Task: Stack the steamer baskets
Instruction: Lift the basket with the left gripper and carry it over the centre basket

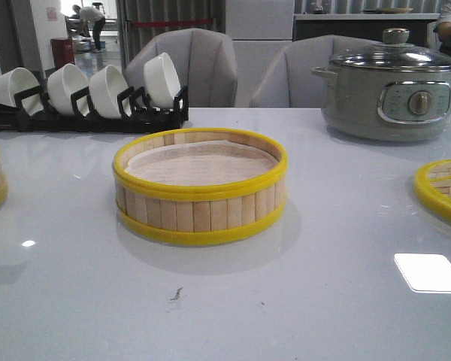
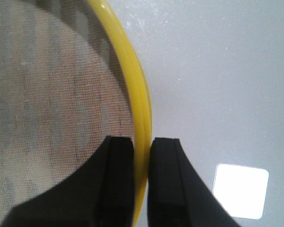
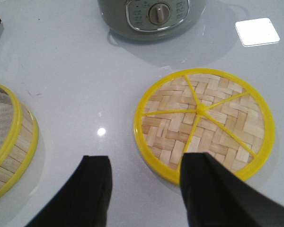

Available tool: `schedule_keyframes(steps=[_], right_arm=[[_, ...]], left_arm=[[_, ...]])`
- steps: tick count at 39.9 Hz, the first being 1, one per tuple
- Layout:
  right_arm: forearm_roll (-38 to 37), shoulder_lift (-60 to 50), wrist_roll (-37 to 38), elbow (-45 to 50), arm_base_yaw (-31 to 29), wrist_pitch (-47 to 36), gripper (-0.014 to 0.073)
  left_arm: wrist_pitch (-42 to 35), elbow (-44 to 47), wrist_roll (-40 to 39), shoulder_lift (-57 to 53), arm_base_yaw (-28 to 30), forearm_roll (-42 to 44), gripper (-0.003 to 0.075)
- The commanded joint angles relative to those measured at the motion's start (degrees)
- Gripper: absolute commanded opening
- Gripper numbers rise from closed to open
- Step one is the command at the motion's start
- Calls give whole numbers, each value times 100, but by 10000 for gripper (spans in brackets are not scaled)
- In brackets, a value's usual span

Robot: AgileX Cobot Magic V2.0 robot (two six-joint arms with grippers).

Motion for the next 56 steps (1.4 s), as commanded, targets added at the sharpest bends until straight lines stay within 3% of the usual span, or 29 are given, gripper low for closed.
schedule_keyframes(steps=[1, 11, 25, 37, 56], right_arm=[[45, -30, -32, -201, -13, -421, 444], [45, -30, -32, -201, -13, -428, 444], [45, -30, -32, -201, -13, -432, 444], [45, -30, -32, -201, -13, -432, 444], [45, -30, -32, -201, -13, -426, 444]], left_arm=[[47, -352, -25, -272, -49, 35, 85], [320, -892, -25, -272, -612, 120, 85], [503, -1802, -25, -272, -1923, 156, 85], [379, -2019, -25, -272, -2898, 156, 85], [-15, -2181, -25, -75, -3713, 123, 85]])
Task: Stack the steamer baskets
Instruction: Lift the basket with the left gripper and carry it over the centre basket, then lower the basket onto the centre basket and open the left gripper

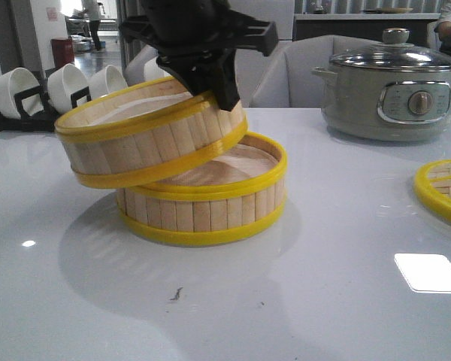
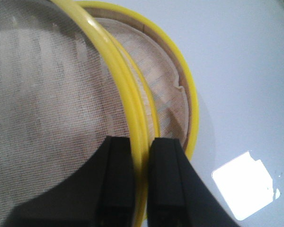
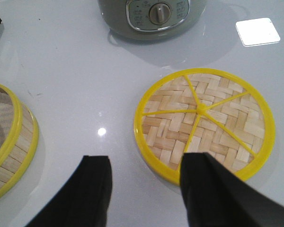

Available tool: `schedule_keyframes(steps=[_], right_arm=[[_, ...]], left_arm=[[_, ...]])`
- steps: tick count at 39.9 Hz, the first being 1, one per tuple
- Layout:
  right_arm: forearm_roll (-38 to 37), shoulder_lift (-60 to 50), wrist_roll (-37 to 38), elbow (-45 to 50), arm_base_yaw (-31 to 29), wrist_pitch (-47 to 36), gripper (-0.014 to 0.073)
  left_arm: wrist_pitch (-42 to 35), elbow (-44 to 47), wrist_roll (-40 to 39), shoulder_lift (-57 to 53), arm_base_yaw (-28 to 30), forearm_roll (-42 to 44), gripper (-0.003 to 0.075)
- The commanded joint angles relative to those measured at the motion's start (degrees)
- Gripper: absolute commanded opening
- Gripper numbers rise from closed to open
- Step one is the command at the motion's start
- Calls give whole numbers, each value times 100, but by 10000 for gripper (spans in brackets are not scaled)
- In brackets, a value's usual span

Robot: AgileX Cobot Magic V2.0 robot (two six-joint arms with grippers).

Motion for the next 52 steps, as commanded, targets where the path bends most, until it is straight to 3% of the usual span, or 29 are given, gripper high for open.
schedule_keyframes(steps=[1, 15, 52], right_arm=[[36, -30, -32, -201, -13, -426, 444], [36, -30, -32, -201, -13, -415, 444], [36, -30, -32, -201, -13, -436, 444]], left_arm=[[-337, -362, -13, -160, -119, 85, 85], [-157, -1091, 9, 365, -391, 61, 85], [-153, -1118, 9, 551, -456, -291, 85]])
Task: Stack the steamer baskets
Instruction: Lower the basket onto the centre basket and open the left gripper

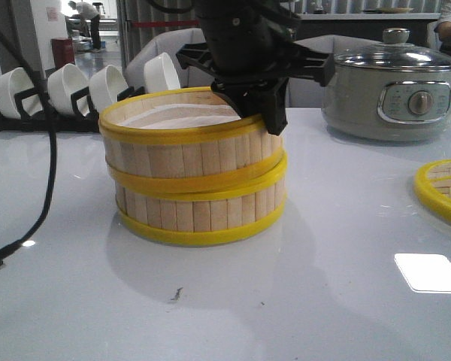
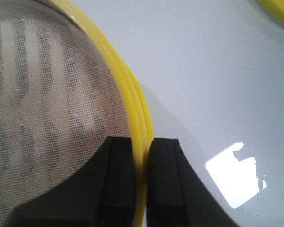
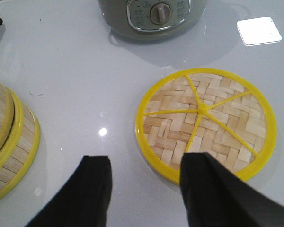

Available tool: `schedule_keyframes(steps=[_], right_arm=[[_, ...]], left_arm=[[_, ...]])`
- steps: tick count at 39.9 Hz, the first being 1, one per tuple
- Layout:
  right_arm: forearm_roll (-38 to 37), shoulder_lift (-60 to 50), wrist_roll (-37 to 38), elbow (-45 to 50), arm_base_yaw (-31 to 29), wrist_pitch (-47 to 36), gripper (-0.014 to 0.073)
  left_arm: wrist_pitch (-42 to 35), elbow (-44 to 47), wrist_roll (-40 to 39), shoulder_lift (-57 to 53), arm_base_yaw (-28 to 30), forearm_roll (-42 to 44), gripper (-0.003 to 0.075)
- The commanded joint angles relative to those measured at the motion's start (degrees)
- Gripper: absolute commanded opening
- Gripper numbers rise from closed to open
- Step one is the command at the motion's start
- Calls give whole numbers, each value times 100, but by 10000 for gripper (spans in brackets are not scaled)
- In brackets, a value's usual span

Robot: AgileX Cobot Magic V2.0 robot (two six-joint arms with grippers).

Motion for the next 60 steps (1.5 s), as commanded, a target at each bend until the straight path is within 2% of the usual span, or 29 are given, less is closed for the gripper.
schedule_keyframes(steps=[1, 25, 29, 38, 41, 60], right_arm=[[0, -30, -32, -201, -13, -436, 444], [0, -30, -32, -201, -13, -427, 444], [0, -30, -32, -201, -13, -423, 444], [0, -30, -32, -201, -13, -412, 444], [0, -30, -32, -201, -13, -412, 444], [0, -30, -32, -201, -13, -412, 444]], left_arm=[[-367, -216, 12, -322, -58, -140, 85], [-404, -216, 12, -322, -58, -133, 94], [-394, -216, 12, -322, -58, -96, 141], [-394, -216, 12, -322, -46, -96, 334], [-394, -216, 12, -322, -46, -96, 367], [-396, -327, -306, -633, 28, 255, 370]])
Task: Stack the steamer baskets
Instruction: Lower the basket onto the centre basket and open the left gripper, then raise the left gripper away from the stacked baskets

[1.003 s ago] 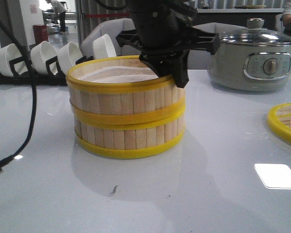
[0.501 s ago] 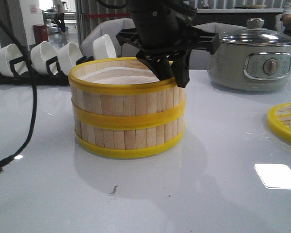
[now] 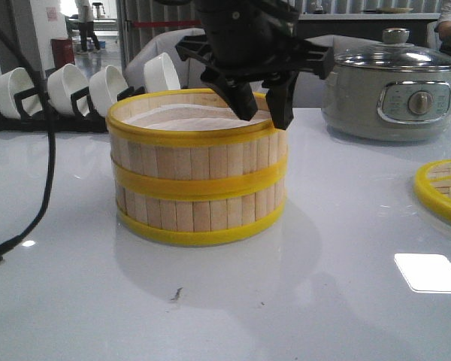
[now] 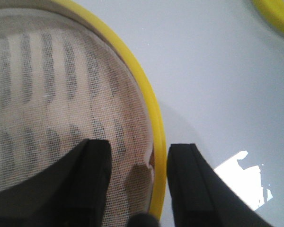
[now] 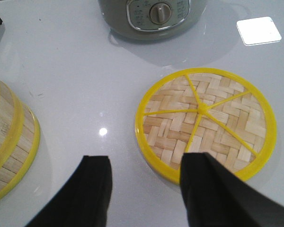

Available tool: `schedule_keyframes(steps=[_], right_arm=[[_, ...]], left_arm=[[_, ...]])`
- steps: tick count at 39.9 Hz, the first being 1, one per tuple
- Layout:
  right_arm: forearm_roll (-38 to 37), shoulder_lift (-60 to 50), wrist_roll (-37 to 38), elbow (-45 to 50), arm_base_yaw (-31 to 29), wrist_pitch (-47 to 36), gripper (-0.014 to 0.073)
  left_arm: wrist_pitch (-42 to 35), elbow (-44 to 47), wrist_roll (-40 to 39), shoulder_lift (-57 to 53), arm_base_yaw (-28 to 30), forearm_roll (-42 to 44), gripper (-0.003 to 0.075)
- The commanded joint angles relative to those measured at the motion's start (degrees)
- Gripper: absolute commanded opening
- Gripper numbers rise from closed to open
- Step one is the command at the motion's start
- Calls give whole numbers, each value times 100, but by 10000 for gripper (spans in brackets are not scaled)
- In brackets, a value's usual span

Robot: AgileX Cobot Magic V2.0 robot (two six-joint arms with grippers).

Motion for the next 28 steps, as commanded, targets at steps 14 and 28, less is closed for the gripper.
schedule_keyframes(steps=[14, 28], right_arm=[[0, -30, -32, -201, -13, -406, 444], [0, -30, -32, -201, -13, -383, 444]], left_arm=[[169, -977, -160, -612, 82, 223, 368], [407, -1165, -160, -870, 128, 620, 88]])
